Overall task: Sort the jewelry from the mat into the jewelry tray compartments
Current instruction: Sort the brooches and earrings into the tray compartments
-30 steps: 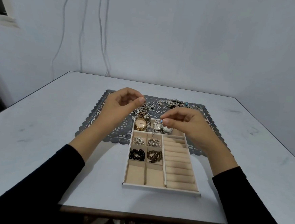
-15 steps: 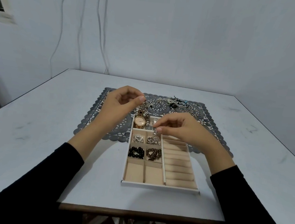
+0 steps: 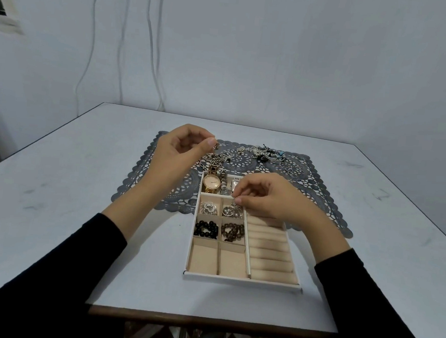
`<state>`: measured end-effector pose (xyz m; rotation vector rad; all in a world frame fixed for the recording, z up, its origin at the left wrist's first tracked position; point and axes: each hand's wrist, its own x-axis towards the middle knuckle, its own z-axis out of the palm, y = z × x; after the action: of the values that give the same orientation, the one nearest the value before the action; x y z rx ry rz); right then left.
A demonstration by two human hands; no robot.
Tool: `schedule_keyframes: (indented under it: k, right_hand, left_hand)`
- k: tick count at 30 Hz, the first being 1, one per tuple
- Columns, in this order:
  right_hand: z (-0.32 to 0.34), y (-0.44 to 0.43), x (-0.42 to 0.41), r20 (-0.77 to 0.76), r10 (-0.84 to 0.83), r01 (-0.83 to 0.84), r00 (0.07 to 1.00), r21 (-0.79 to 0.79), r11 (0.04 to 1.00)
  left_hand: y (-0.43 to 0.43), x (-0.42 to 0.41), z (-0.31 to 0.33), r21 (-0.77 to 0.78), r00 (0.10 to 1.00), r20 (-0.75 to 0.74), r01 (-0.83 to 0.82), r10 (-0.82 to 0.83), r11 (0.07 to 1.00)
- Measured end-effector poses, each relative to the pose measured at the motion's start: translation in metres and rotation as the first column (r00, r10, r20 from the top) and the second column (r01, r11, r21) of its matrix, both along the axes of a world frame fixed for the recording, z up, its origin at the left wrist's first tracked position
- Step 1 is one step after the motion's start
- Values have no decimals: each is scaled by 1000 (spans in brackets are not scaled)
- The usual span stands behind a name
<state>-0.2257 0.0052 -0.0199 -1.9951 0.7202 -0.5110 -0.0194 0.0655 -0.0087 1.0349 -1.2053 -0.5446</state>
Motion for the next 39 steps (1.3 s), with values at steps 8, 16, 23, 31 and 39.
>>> schedule_keyframes:
  k: [8, 16, 23, 31, 39]
  right_hand:
    - [0, 2, 6, -54, -18, 14, 998, -68, 998]
    - [0, 4, 13, -188, -93, 29, 978, -319, 947]
    - [1, 4, 6, -144, -125, 78, 982, -293, 953]
    - [-2, -8, -22, 171, -334, 361, 927, -167, 917]
    - [-27, -21, -54, -23, -589, 505, 808, -487, 712]
  left_hand:
    - [0, -1, 0, 6, 1000, 0, 1, -1, 1000]
    - [1, -2, 0, 7, 1000, 22, 16, -16, 1000]
    - [2, -2, -3, 17, 999, 44, 23, -24, 1000]
    - [6, -4, -10, 67, 996, 71, 49, -54, 997]
    - [8, -9, -12, 106, 989, 123, 63, -76, 992]
